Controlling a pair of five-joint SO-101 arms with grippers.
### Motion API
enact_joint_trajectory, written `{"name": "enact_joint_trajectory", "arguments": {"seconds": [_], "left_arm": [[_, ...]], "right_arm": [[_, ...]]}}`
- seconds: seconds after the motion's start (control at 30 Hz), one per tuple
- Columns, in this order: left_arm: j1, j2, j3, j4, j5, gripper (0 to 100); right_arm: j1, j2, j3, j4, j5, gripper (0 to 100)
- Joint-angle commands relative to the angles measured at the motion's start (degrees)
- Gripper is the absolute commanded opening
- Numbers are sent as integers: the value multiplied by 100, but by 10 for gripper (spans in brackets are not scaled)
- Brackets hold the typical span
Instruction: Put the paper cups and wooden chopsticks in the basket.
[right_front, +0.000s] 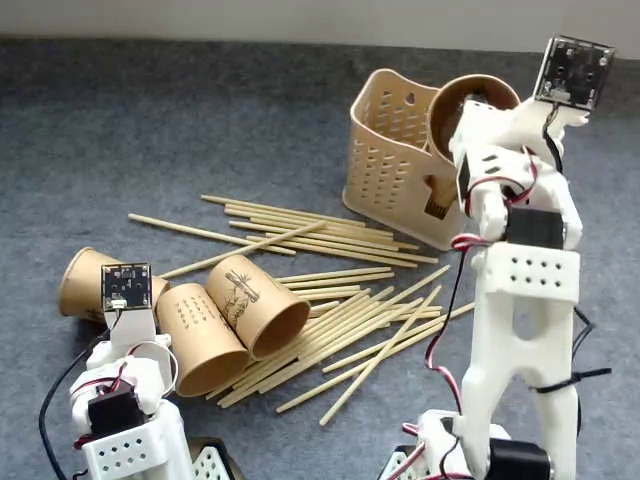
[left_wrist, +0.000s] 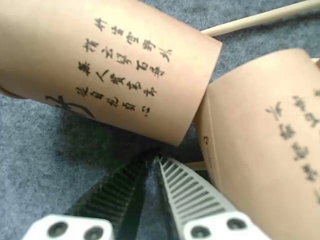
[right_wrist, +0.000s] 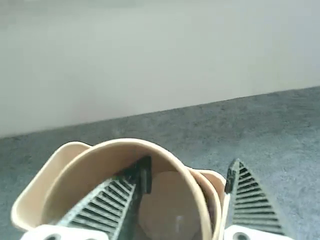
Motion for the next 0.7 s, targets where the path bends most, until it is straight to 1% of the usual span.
{"name": "enact_joint_trajectory", "arguments": {"seconds": [0.0, 0.17, 0.3, 0.47, 0.67], "left_arm": [[84, -84, 110, 9, -26, 14], [84, -84, 110, 9, -26, 14], [84, -84, 110, 9, -26, 14], [84, -84, 110, 9, -26, 14], [84, -84, 110, 9, -26, 14]], "right_arm": [[242, 127, -277, -242, 35, 241], [215, 31, -268, -233, 35, 241], [207, -505, -215, -224, 35, 241], [-75, -1218, 180, -66, 62, 241], [-426, -2158, 980, -57, 70, 241]]}}
